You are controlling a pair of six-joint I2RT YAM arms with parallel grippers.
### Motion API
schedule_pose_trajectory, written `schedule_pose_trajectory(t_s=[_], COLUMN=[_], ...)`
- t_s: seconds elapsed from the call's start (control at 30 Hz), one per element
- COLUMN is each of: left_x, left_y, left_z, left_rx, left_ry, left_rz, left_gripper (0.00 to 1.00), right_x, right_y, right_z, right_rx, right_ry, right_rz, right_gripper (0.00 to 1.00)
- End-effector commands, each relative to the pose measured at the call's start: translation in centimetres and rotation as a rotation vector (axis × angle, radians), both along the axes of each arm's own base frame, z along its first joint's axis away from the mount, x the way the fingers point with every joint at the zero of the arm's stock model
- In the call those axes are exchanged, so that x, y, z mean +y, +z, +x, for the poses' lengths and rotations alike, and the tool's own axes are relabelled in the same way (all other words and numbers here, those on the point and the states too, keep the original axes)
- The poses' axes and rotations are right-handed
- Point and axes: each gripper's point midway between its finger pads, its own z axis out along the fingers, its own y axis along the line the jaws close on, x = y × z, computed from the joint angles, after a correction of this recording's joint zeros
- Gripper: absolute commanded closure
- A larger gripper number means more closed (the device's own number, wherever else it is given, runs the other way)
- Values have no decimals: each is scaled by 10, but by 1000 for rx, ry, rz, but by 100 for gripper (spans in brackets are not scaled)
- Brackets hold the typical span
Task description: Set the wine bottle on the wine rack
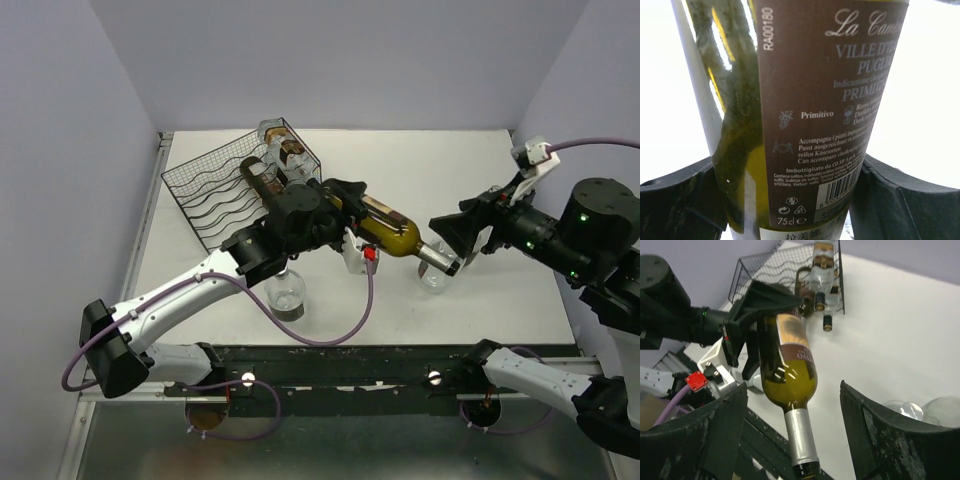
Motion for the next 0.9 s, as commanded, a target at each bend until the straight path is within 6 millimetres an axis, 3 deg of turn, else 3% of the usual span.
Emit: schedule_pose_trajectory(t_s=[0.0, 0.43, 0.63, 0.87], left_x=[-5, -12, -13, -13], left_y=[62, 72, 74, 80], left_z=[18, 30, 30, 29], left_rx=[-329, -492, -490, -492], left_ry=[18, 43, 38, 49], left_rz=[-31, -20, -39, -77], left_gripper=[100, 100, 100, 100], right_x=[13, 20, 27, 38], right_y=[-47, -127, -147, -157], right_z=[-15, -10, -3, -2], right_rx=[153, 337, 377, 403], right_ry=[126, 153, 164, 202], right_rz=[-117, -259, -283, -271], right_gripper=[20, 19, 20, 25])
